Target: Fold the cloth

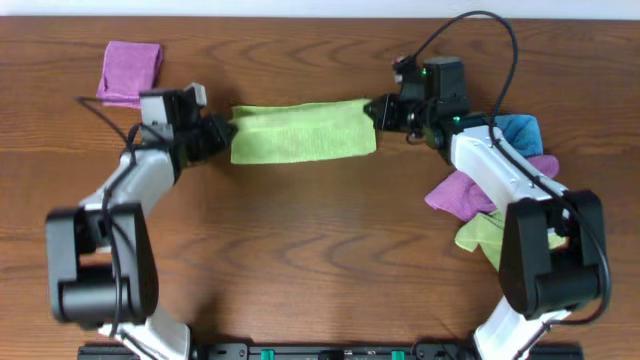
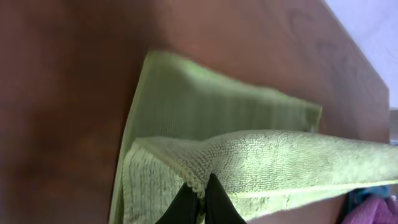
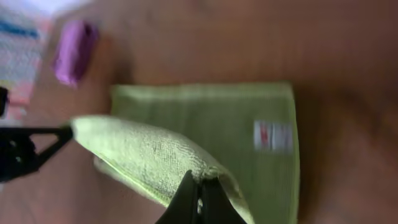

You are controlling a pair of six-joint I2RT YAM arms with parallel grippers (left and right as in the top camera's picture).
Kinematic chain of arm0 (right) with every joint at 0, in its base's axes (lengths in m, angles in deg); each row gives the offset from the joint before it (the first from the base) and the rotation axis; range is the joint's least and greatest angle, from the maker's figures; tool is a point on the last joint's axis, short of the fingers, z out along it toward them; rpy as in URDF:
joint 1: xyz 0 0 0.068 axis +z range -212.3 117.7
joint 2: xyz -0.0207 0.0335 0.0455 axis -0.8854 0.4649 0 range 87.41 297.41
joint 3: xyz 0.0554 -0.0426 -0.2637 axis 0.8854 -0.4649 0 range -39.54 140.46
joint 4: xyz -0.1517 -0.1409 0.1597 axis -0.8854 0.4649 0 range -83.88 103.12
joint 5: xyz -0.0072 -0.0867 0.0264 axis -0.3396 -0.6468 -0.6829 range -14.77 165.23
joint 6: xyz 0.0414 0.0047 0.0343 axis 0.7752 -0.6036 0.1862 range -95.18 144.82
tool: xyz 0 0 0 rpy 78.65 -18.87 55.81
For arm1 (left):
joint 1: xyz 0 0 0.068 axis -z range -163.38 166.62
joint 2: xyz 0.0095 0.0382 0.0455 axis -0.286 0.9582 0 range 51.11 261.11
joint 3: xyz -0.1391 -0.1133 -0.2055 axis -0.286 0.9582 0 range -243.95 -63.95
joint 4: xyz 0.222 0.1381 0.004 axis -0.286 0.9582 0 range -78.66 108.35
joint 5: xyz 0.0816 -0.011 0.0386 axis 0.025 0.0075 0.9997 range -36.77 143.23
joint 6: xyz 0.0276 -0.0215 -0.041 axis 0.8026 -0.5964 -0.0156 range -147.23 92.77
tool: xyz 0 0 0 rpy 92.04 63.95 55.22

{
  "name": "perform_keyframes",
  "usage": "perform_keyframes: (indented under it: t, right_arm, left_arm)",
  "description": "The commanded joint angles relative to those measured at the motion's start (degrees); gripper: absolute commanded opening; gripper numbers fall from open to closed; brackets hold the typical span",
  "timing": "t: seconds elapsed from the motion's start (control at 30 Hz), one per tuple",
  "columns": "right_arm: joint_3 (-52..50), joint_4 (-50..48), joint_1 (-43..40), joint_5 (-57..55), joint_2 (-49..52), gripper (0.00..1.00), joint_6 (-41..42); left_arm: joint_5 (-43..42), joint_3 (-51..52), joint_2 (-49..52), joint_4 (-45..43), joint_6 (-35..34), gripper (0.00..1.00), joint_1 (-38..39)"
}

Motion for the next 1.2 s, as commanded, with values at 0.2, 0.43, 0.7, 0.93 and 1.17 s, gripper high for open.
perform_keyframes:
  t: [0.2,0.43,0.7,0.93,1.17]
  right_arm:
    - [3.65,3.98,-0.87,4.31,3.65,0.01,4.81]
    - [3.65,13.46,-1.6,1.27,3.65,0.02,3.45]
    - [7.72,9.84,-2.89,4.37,3.04,0.84,3.54]
    - [14.69,13.33,-1.31,-4.26,3.06,0.01,2.25]
    - [14.69,20.55,1.81,-13.9,5.27,0.02,-0.22]
  left_arm:
    - [-1.25,-13.68,4.9,15.02,3.45,0.05,0.44]
    - [5.84,-13.68,4.9,25.38,8.41,0.06,2.95]
    - [5.55,-18.45,4.04,22.6,8.24,0.8,1.7]
    - [12.0,-22.08,4.57,24.0,10.84,0.06,4.37]
    - [17.33,-22.1,11.32,24.37,13.55,0.06,9.44]
